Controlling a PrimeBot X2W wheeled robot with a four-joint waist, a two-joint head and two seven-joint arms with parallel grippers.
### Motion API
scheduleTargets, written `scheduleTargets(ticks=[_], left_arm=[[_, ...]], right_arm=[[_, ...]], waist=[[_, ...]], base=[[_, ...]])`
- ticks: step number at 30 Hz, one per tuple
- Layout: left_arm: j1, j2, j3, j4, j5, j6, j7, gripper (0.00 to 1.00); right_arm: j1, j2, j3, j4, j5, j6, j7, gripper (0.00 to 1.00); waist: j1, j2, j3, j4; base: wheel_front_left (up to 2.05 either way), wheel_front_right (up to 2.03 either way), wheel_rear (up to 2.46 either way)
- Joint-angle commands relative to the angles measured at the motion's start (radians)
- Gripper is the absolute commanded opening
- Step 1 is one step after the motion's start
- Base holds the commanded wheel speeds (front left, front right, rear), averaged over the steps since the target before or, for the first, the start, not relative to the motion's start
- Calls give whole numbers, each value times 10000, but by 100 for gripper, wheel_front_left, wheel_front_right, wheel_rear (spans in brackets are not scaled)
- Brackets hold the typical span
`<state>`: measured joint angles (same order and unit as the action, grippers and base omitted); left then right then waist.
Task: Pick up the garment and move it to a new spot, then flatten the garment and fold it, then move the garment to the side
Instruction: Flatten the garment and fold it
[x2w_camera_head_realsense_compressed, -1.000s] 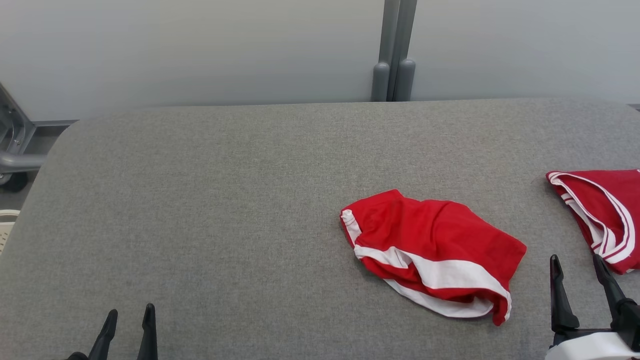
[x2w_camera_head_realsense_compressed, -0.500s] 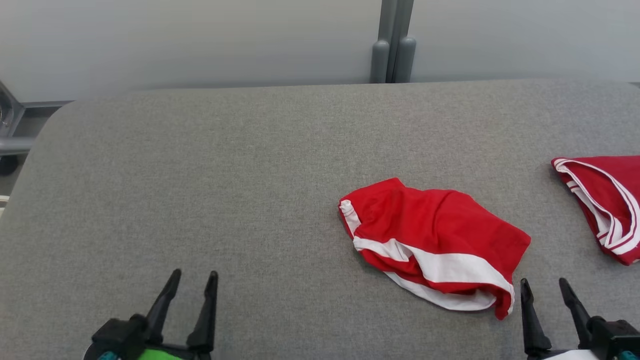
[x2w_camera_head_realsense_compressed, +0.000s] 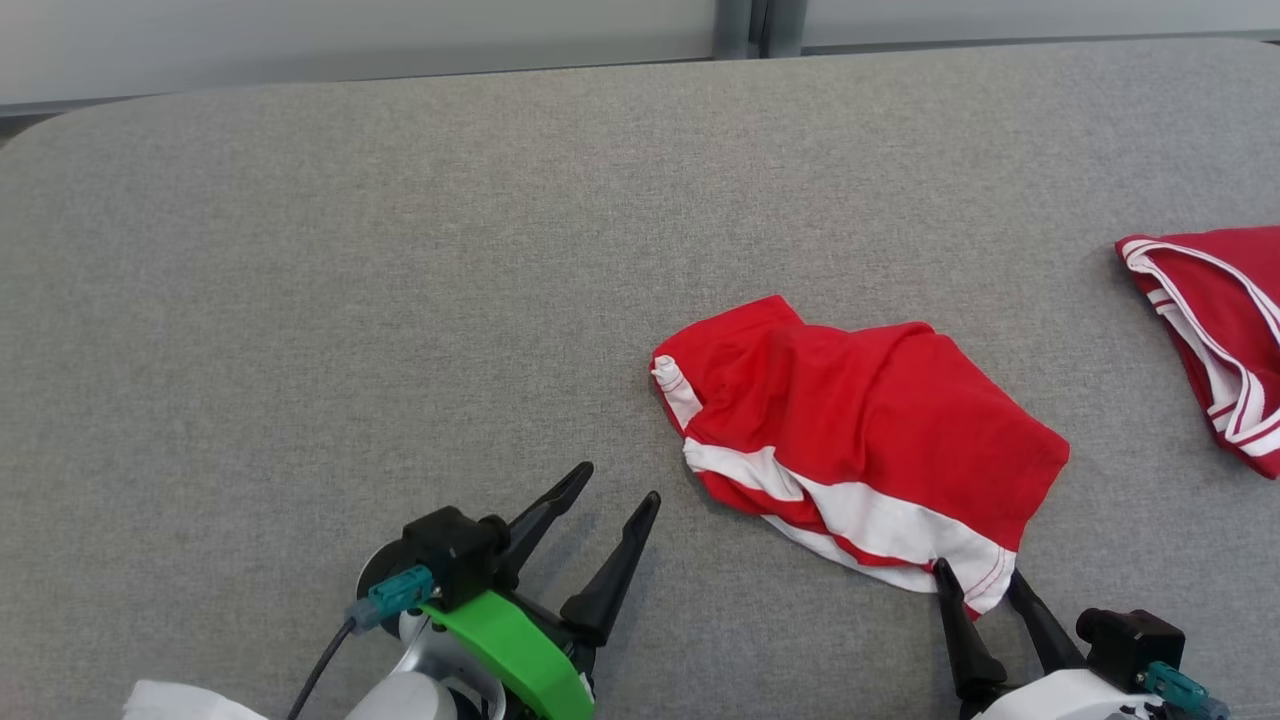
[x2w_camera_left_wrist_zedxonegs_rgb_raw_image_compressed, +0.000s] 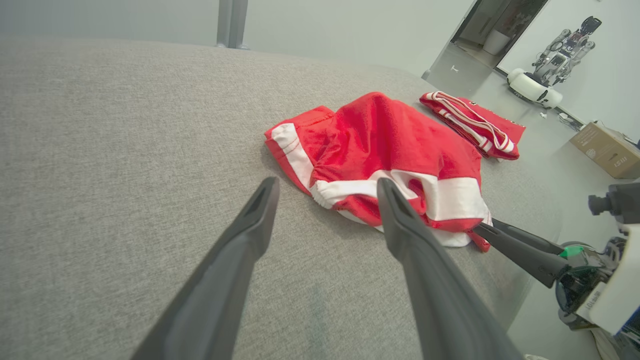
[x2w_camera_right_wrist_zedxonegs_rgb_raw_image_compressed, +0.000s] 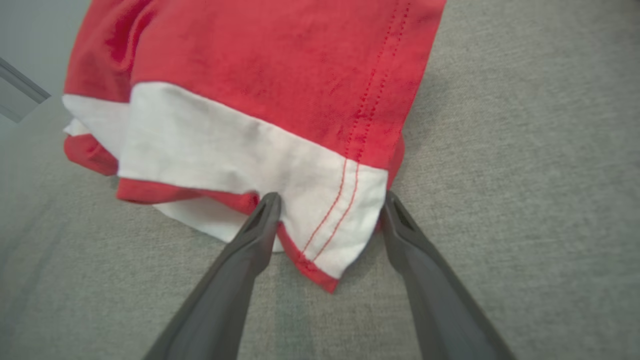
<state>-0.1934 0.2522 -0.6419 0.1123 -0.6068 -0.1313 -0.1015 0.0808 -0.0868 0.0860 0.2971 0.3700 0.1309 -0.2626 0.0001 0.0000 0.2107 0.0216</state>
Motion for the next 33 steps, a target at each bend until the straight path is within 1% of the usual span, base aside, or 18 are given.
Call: scheduleTargets(ticks=[1, 3, 4, 5, 6, 7, 10, 11, 12, 14, 15, 16, 17, 18, 20, 28, 33], left_arm=[[-315, 125, -96, 48, -16, 12, 48, 100], [-556, 101, -275, 151, -102, 10, 86, 100], [-681, 74, -354, 218, -126, 10, 95, 100], [-807, 40, -410, 310, -162, 12, 94, 100], [-912, -14, -469, 413, -260, 12, 105, 100], [-1047, -3, -565, 524, -239, 10, 129, 100], [-1349, -88, -712, 911, -398, 10, 168, 100], [-1475, -100, -757, 1053, -383, 10, 147, 100], [-1560, -126, -800, 1200, -393, 10, 141, 100], [-1702, -191, -894, 1471, -460, 10, 75, 100], [-1752, -242, -949, 1580, -546, 10, 49, 100], [-1813, -287, -1009, 1706, -610, 12, 32, 100], [-1898, -270, -1094, 1834, -589, 12, 34, 100], [-1962, -276, -1187, 1954, -635, 12, 16, 100], [-2065, -279, -1317, 2159, -692, 10, -54, 100], [-2383, -358, -1696, 2561, -1079, 10, -208, 100], [-2615, -596, -1948, 2932, -1684, 10, -279, 100]], right_arm=[[-131, -155, 166, 55, 312, -5, -32, 100], [-205, -294, 432, 101, 592, -5, -30, 100], [-266, -349, 492, 74, 704, -5, -29, 98], [-303, -391, 542, 52, 793, -5, -29, 91], [-314, -451, 574, 19, 812, -5, -29, 75], [-348, -487, 593, -20, 817, -5, -29, 67], [-420, -572, 594, -175, 666, -5, -30, 69], [-435, -582, 588, -240, 634, -5, -30, 72], [-424, -580, 583, -287, 590, -5, -30, 77], [-371, -604, 515, -415, 466, -5, -32, 84], [-342, -582, 525, -459, 435, -5, -30, 85], [-321, -568, 536, -502, 416, -4, -32, 75], [-314, -562, 556, -527, 402, -4, -30, 52], [-313, -556, 595, -522, 414, -5, -30, 39], [-381, -576, 639, -528, 432, -5, -32, 0], [-438, -668, 687, -582, 415, -5, -30, 0], [-506, -720, 751, -611, 380, -4, -32, 0]], waist=[[-1, 0, 265, -182], [-1, 0, 372, -252], [-1, 0, 411, -282], [-1, 0, 449, -317], [-1, 0, 475, -346], [-1, 0, 494, -372], [-1, 0, 552, -481], [-1, 0, 574, -520], [-1, 0, 591, -556], [-1, 0, 620, -620], [-1, 0, 639, -654], [-1, 0, 653, -676], [-1, 0, 662, -702], [-1, 0, 669, -730], [-1, 0, 678, -774], [-1, 0, 720, -800], [-1, 0, 769, -806]], base=[[0, 0, 0], [0, 0, 0], [0, 0, 0], [0, 0, 0], [0, 0, 0], [0, 0, 0], [0, 0, 0], [0, 0, 0], [0, 0, 0], [0, 0, 0], [0, 0, 0], [0, 0, 0], [0, 0, 0], [0, 0, 0], [0, 0, 0], [0, 0, 0], [0, 0, 0]])
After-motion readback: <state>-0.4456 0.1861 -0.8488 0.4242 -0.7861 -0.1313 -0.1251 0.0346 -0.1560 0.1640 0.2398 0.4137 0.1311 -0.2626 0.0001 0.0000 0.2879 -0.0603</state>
